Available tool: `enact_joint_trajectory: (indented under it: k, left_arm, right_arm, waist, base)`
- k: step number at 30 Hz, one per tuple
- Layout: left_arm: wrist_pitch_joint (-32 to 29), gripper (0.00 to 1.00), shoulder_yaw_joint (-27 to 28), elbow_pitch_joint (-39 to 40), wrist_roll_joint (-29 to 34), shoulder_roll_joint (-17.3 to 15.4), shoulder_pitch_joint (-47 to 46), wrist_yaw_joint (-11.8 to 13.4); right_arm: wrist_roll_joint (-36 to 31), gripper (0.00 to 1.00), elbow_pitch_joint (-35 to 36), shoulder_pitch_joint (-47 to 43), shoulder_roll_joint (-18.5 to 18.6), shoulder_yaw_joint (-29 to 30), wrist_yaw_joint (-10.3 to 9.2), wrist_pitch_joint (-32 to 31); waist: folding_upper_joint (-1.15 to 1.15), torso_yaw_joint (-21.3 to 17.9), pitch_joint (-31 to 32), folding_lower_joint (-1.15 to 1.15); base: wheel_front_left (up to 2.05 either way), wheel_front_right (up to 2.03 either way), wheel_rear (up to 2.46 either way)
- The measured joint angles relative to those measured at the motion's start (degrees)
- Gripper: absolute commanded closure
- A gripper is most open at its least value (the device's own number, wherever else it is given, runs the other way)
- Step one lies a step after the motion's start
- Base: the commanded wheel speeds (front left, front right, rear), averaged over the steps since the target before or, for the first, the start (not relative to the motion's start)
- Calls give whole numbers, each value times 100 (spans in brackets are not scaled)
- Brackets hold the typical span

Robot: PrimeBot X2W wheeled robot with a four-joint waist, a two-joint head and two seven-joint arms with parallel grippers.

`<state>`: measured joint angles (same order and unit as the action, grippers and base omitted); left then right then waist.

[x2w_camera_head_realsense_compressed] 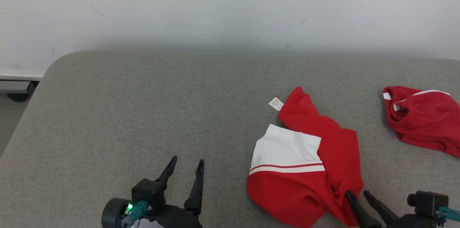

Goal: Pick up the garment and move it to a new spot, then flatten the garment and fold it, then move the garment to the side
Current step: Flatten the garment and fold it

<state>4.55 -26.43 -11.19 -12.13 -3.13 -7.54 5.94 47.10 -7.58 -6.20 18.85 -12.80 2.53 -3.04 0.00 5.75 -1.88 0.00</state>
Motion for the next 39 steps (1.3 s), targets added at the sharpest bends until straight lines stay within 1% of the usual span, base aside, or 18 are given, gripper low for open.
enact_joint_trajectory:
  k: [2, 6, 9, 12, 14, 15, 17, 19, 21, 24, 26, 29, 32, 34, 37, 39]
  left_arm:
    - [-35, 0, -59, -34, -1, 3, -97, -70]
    - [-129, 0, -223, -129, -43, 13, -363, -253]
    - [-269, 0, -378, -323, -63, 23, -655, -465]
    - [-357, 0, -424, -501, -129, 34, -914, -602]
    - [-412, 0, -506, -611, -352, 31, -1050, -686]
    - [-454, 0, -583, -676, -442, 26, -1128, -739]
    - [-514, 0, -720, -811, -712, 45, -1312, -806]
    - [-581, 0, -839, -972, -871, 53, -1513, -903]
    - [-639, 0, -944, -1133, -1139, 53, -1694, -907]
    - [-716, 0, -1098, -1390, -1240, 57, -2005, -955]
    - [-764, 0, -1166, -1522, -1450, 63, -2203, -964]
    - [-790, 0, -1228, -1649, -1562, 69, -2385, -1004]
    - [-828, 0, -1295, -1895, -1875, 80, -2602, -1004]
    - [-865, 0, -1366, -2064, -1900, 74, -2702, -1006]
    - [-890, 0, -1475, -2236, -2205, 79, -2809, -1007]
    - [-906, 0, -1553, -2342, -2276, 80, -2904, -1007]
  right_arm:
    - [255, 0, 234, -1, -3, 147, 25, 2]
    - [322, 0, 619, 32, 46, 349, 20, 27]
    - [333, 0, 810, 118, 124, 463, -22, 25]
    - [240, 0, 817, 258, 199, 498, -175, 0]
    - [1, 0, 751, 522, 246, 434, -313, -22]
    - [-155, 0, 700, 671, 286, 391, -374, -49]
    - [-249, 0, 525, 951, 290, 324, -453, -109]
    - [-274, 0, 321, 1201, 244, 220, -463, -159]
    - [-279, 0, 125, 1456, 138, 131, -499, -234]
    - [-372, 0, -202, 1784, 78, 37, -564, -289]
    - [-443, 0, -427, 1990, 67, -32, -564, -343]
    - [-490, 0, -639, 2196, 35, -76, -576, -361]
    - [-599, 0, -976, 2493, -8, -176, -581, -411]
    - [-610, 0, -1187, 2683, -74, -234, -581, -412]
    - [-636, 0, -1515, 2940, -200, -313, -581, -455]
    - [-642, 0, -1710, 3079, -256, -363, -580, -456]
  waist:
    - [0, -10, 1, 0]
    - [0, -47, 2, 0]
    - [0, -85, -4, 0]
    - [0, -126, -22, 0]
    - [0, -170, -43, 0]
    - [0, -194, -61, 0]
    - [0, -238, -108, 0]
    - [0, -282, -167, 0]
    - [0, -327, -235, 0]
    - [0, -392, -356, 0]
    - [0, -434, -439, 0]
    - [0, -477, -523, 0]
    - [0, -541, -642, 1]
    - [0, -590, -709, 1]
    - [0, -666, -795, 1]
    - [0, -710, -849, 1]
  base:
    - [0, 0, 0]
    - [0, 0, 0]
    - [0, 0, 0]
    - [0, 0, 0]
    - [0, 0, 0]
    - [0, 0, 0]
    - [0, 0, 0]
    - [0, 0, 0]
    - [0, 0, 0]
    - [0, 0, 0]
    - [0, 0, 0]
    - [0, 0, 0]
    - [0, 0, 0]
    - [0, 0, 0]
    - [0, 0, 0]
    - [0, 0, 0]
